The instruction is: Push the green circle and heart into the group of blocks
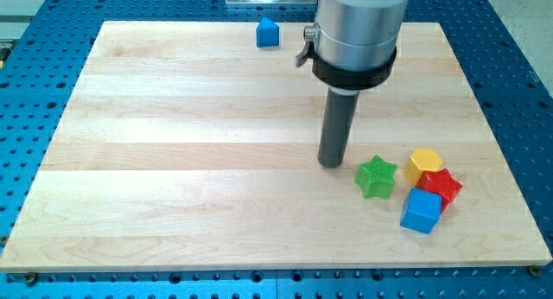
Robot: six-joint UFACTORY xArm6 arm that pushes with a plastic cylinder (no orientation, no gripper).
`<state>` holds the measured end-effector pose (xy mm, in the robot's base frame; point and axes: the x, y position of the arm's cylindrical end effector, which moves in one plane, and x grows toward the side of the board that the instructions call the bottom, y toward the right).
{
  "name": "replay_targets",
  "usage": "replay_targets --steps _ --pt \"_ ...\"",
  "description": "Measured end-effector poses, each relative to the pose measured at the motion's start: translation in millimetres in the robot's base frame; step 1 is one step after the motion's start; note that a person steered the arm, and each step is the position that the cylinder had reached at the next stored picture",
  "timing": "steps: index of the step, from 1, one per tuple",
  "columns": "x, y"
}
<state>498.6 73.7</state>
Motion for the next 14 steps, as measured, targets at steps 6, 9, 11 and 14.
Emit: replay_targets --steps 6,9,11,14 --pt "-134.9 110.6" --pt "-299.5 172.3" --pt "-288.8 96.8" --pt "-195.9 89.0"
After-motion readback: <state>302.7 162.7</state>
